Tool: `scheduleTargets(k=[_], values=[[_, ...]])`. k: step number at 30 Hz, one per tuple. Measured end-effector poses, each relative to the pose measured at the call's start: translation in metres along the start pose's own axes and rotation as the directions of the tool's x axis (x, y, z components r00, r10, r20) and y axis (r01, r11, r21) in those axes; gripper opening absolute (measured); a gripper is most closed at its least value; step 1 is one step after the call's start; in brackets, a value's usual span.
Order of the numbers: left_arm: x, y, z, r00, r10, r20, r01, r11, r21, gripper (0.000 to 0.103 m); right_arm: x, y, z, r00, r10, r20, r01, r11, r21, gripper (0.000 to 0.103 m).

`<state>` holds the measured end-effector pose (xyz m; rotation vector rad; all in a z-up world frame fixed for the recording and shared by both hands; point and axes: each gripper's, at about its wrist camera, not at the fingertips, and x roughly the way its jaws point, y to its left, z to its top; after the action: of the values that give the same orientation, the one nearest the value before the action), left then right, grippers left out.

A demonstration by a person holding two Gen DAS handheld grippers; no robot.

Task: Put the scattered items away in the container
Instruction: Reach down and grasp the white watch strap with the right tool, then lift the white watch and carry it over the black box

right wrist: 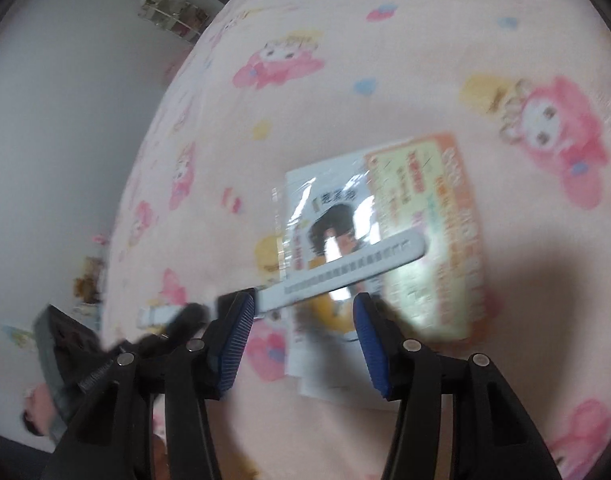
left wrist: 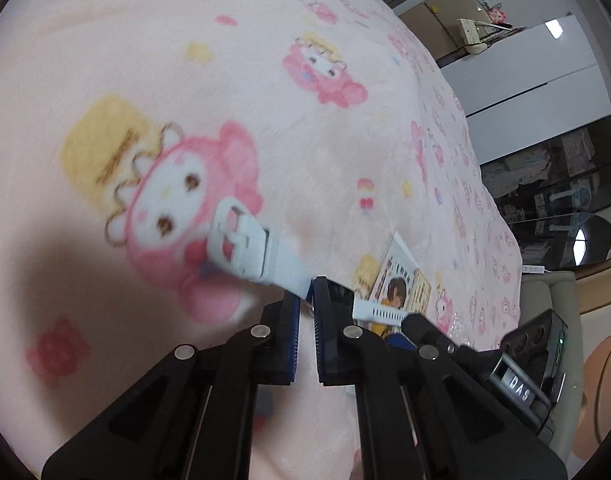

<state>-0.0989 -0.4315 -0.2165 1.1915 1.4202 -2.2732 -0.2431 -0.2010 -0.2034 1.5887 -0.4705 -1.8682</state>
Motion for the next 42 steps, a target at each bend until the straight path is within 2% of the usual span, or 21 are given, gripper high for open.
scheduleTargets(k=[4,7,10,12,13,14,16,18,20,21,22,24,26,29,33,37,42], values=[[-0.009,0.011,-0.005,0.998,-0.059,-0.007,0.058,0.996,-0.063,0.005,0.013,0.013,-0.008,0.998,0.038,-0.051,-0.038,0.999,-0.003,0.047],[-0.029,0.008,-0.008,0.997,-0.025,0.068,0.029,0.998,-0.053,0.002,0.020,0.019,-0.018,0.992,0.063,-0.105,-0.064,0.998,-0.005,0.047],[-0.045,0.017,-0.010,0.994,-0.028,0.106,0.036,0.997,-0.067,0.002,0.031,0.022,-0.024,0.987,0.078,-0.138,-0.077,0.997,0.008,0.047],[-0.040,0.022,-0.009,0.996,-0.048,0.078,0.053,0.997,-0.057,0.002,0.041,0.025,-0.024,0.987,0.082,-0.135,-0.080,0.997,0.021,0.047],[-0.029,0.024,-0.007,0.997,-0.067,0.035,0.069,0.996,-0.063,0.002,0.043,0.025,-0.023,0.989,0.078,-0.122,-0.075,0.997,0.029,0.047],[-0.019,0.028,-0.005,0.996,-0.088,-0.006,0.087,0.993,-0.081,0.004,0.047,0.026,-0.022,0.992,0.078,-0.103,-0.074,0.996,0.043,0.047],[-0.007,0.033,-0.002,0.995,-0.094,-0.027,0.091,0.990,-0.110,0.026,0.048,0.026,-0.020,0.995,0.075,-0.066,-0.070,0.995,0.069,0.047],[-0.001,0.033,0.005,0.994,-0.106,-0.003,0.105,0.987,-0.120,0.030,0.050,0.030,-0.016,0.998,0.062,-0.028,-0.060,0.996,0.069,0.047],[0.003,0.030,0.011,0.995,-0.092,0.041,0.096,0.988,-0.122,0.028,0.048,0.032,-0.014,0.999,0.041,0.004,-0.041,0.998,0.051,0.047],[0.005,0.028,0.013,0.996,-0.054,0.071,0.063,0.990,-0.129,0.019,0.048,0.032,-0.013,0.999,0.031,0.011,-0.032,0.999,0.044,0.047],[0.007,0.026,0.014,0.996,-0.029,0.079,0.039,0.991,-0.131,0.005,0.050,0.033,-0.011,0.999,0.029,0.016,-0.029,0.999,0.039,0.046],[0.006,0.019,0.011,0.995,-0.041,0.093,0.052,0.992,-0.115,0.003,0.054,0.033,-0.009,0.999,0.033,0.024,-0.034,0.999,0.026,0.040],[-0.003,0.011,0.007,0.993,-0.035,0.114,0.044,0.996,-0.078,0.001,0.058,0.035,-0.007,1.000,-0.004,0.030,0.004,1.000,-0.004,0.019],[-0.013,0.002,0.002,0.993,-0.043,0.114,0.048,0.998,-0.039,0.001,0.058,0.039,-0.008,0.999,-0.031,0.042,0.033,0.998,-0.044,0.008],[-0.028,-0.014,-0.013,0.993,-0.024,0.112,0.021,1.000,0.023,0.001,0.036,0.056,-0.017,0.995,-0.040,0.094,0.051,0.992,-0.118,0.005],[-0.050,-0.037,-0.033,0.991,-0.083,0.101,0.077,0.995,0.062,0.001,-0.004,0.070,-0.031,0.987,-0.065,0.149,0.092,0.979,-0.181,0.005],[-0.075,-0.080,-0.066,0.990,-0.132,0.045,0.122,0.976,0.181,0.001,-0.078,0.063,-0.050,0.975,-0.039,0.217,0.080,0.980,-0.185,0.005]])
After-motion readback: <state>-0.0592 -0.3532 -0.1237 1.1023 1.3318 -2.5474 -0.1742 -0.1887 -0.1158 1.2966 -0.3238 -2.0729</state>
